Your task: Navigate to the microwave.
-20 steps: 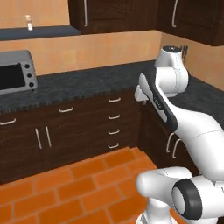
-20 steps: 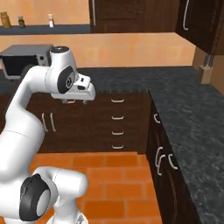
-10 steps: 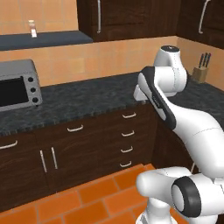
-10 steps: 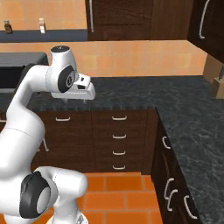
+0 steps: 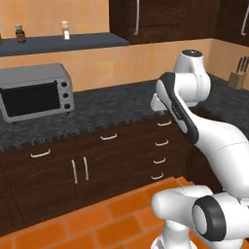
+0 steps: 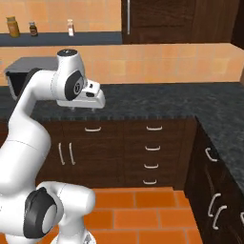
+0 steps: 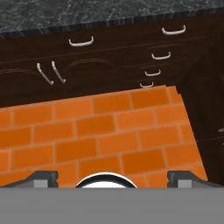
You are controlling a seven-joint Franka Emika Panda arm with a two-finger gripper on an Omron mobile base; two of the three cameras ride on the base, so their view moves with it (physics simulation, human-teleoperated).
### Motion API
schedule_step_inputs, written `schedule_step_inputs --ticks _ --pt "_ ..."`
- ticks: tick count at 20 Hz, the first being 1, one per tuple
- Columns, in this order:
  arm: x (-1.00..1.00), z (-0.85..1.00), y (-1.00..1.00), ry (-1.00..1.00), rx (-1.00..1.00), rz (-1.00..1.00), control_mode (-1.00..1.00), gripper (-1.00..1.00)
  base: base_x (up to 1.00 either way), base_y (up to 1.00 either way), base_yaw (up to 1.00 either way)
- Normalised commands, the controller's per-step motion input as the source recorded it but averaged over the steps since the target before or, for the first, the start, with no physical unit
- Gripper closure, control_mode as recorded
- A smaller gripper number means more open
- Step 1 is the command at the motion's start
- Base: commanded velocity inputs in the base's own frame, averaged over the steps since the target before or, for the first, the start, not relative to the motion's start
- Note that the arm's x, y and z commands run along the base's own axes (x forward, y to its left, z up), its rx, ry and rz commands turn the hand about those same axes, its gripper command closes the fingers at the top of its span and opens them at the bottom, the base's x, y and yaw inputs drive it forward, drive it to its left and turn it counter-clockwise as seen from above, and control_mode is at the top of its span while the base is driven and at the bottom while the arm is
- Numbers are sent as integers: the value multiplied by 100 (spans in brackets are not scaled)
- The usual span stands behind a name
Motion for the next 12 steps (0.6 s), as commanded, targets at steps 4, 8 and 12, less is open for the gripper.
schedule_step_inputs --ticks 4,8,12 --pt "0 0 0 0 0 0 100 -100 0 100 0" --pt "0 0 0 0 0 0 100 -100 0 100 0" --pt "0 0 0 0 0 0 100 -100 0 100 0"
